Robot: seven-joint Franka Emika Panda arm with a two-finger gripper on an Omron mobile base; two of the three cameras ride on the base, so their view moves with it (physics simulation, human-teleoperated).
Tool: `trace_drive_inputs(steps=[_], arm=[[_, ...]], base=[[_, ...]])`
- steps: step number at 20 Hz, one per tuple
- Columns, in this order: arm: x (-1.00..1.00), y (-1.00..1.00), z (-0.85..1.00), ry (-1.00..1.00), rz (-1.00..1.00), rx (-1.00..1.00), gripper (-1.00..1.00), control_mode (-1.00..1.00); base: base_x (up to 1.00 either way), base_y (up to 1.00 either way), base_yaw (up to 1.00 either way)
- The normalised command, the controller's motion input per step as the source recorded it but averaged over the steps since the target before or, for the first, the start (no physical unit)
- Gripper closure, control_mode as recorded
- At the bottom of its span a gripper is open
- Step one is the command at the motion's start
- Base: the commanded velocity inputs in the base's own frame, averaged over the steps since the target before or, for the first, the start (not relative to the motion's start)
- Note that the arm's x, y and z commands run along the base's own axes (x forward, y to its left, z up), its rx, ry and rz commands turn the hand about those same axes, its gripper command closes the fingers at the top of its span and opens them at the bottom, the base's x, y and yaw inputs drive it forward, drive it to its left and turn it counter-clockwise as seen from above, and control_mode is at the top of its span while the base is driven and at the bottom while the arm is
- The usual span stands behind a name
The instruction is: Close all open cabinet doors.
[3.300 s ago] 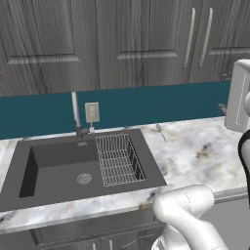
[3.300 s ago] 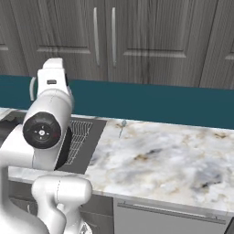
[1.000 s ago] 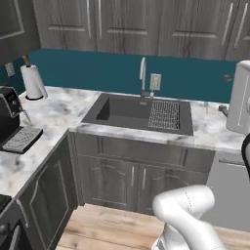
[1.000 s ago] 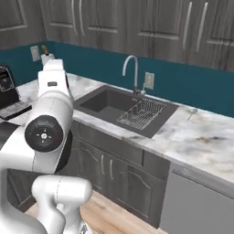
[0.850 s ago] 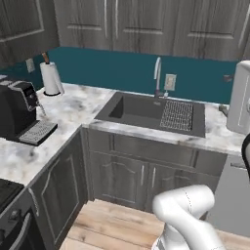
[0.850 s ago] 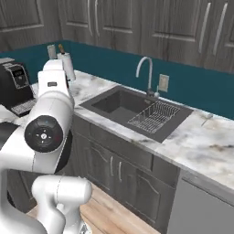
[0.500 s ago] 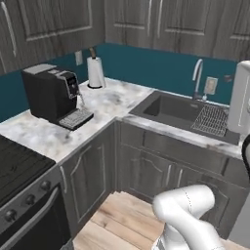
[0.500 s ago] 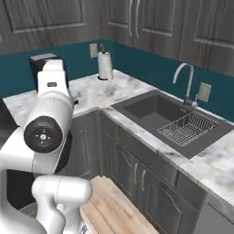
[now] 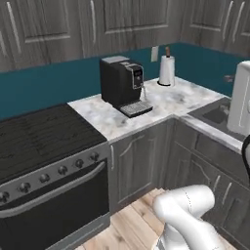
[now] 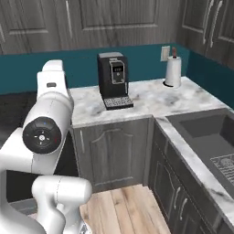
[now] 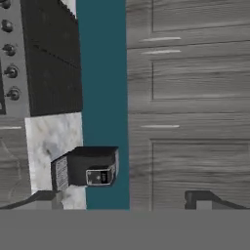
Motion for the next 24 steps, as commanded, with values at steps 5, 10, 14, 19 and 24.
trace_drive_inputs(steps=[5,10,14,19,24], arm=[[0.0,0.0,0.0,0.0,0.0,0.0,-1.0,1.0],[0.0,0.0,0.0,0.0,0.0,0.0,-1.0,1.0],[0.0,0.0,0.0,0.0,0.0,0.0,-1.0,1.0],[0.0,0.0,0.0,0.0,0.0,0.0,-1.0,1.0],[0.0,0.0,0.0,0.0,0.0,0.0,-1.0,1.0]], base=[[-0.07,0.0,0.7],[-0.01,0.02,0.69],[0.0,0.04,0.67],[0.0,0.05,0.66],[0.0,0.11,0.61]])
